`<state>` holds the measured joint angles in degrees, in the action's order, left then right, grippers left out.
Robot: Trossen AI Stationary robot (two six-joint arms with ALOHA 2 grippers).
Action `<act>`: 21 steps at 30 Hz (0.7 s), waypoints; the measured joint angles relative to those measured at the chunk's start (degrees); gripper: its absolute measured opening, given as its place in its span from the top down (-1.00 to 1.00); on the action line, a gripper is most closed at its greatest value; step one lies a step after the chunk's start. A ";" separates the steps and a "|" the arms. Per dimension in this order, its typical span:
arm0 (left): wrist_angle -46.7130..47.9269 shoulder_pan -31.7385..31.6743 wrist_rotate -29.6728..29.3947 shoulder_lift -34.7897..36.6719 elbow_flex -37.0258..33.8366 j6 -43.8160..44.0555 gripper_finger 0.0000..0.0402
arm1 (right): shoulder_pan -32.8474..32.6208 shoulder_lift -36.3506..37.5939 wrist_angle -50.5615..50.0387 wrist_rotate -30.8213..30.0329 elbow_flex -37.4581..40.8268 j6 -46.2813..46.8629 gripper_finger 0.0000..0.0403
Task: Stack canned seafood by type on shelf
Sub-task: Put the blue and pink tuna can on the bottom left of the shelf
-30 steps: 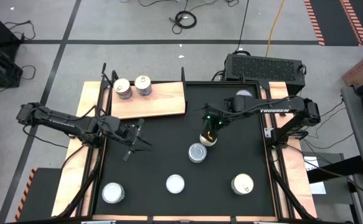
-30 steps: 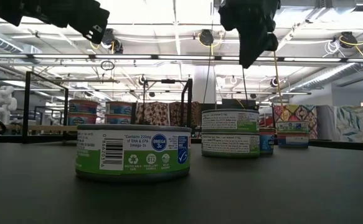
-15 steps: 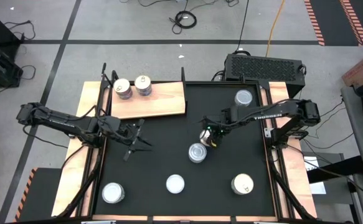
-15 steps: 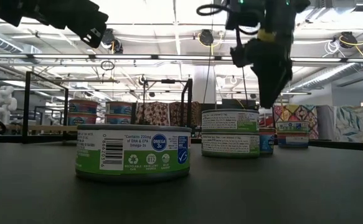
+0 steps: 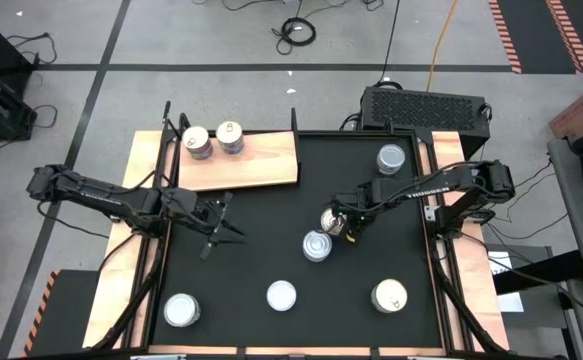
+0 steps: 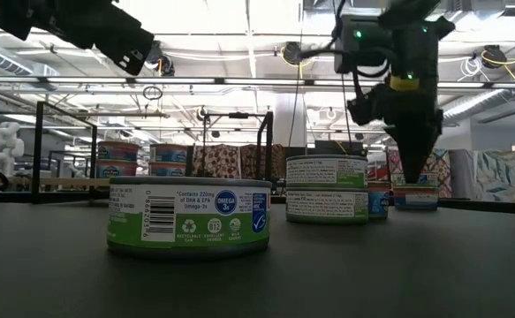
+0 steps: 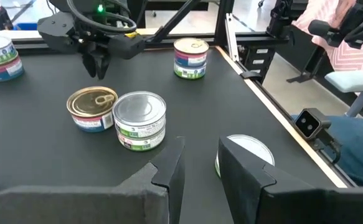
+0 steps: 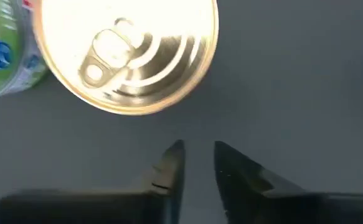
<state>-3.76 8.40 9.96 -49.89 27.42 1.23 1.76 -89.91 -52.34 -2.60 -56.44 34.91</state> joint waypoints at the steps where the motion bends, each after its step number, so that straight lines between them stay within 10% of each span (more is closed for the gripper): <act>1: -0.07 -0.01 0.00 -0.43 0.00 0.00 0.51 | 0.00 0.02 0.35 0.01 0.75 0.72 0.75; 12: -4.47 -0.02 -1.56 -4.44 0.00 -0.06 0.51 | 0.06 0.00 16.48 3.43 5.37 0.78 0.99; 21: -4.48 -0.24 -24.17 -8.03 0.02 13.37 0.51 | 1.22 0.00 33.91 2.47 5.35 -3.79 0.99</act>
<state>-8.24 8.16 -14.22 -57.92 27.44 14.60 2.98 -89.91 -18.43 -0.13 -51.09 31.13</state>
